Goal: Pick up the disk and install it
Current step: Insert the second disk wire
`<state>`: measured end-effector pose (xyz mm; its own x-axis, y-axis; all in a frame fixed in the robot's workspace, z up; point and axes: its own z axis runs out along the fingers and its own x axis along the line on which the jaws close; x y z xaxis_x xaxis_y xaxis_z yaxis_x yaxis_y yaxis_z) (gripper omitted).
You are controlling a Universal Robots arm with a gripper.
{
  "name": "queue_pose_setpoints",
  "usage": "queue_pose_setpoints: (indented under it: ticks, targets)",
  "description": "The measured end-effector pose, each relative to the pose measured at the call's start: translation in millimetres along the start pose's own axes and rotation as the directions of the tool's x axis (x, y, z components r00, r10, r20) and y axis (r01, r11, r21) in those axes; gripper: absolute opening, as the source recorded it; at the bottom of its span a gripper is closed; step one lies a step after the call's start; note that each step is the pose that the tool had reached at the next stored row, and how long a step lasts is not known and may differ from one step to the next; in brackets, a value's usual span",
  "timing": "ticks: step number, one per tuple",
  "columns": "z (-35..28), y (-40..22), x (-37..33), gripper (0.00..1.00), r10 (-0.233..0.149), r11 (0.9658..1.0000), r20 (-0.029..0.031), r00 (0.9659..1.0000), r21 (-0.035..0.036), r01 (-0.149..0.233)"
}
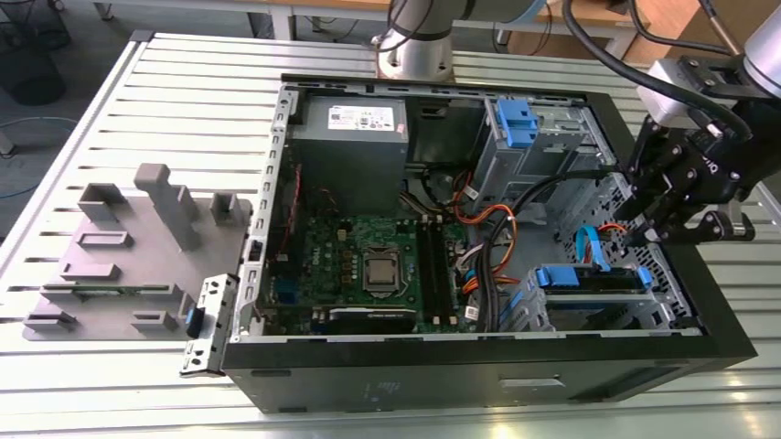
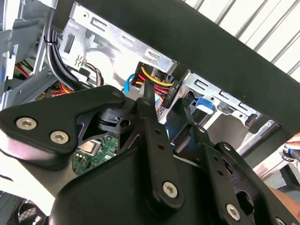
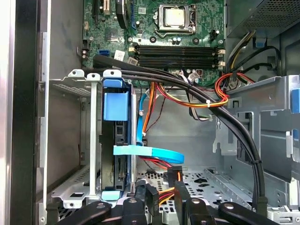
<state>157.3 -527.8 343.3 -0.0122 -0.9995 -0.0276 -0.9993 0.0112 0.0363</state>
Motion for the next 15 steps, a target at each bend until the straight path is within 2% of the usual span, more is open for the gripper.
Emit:
queue_pose_setpoints:
  ticks: [3, 5, 15]
  targets:
    - [1.0, -4.8, 0.0, 0.38, 0.0, 0.9999, -0.0005, 1.0, -0.0132, 0.0]
    - [1.3, -6.1, -0.1, 0.38, 0.0, 0.9998, -0.0006, 1.0, -0.0175, 0.0]
    - [1.3, -6.1, 0.0, 0.38, 0.0, 0.9999, -0.0004, 1.0, -0.0172, 0.0]
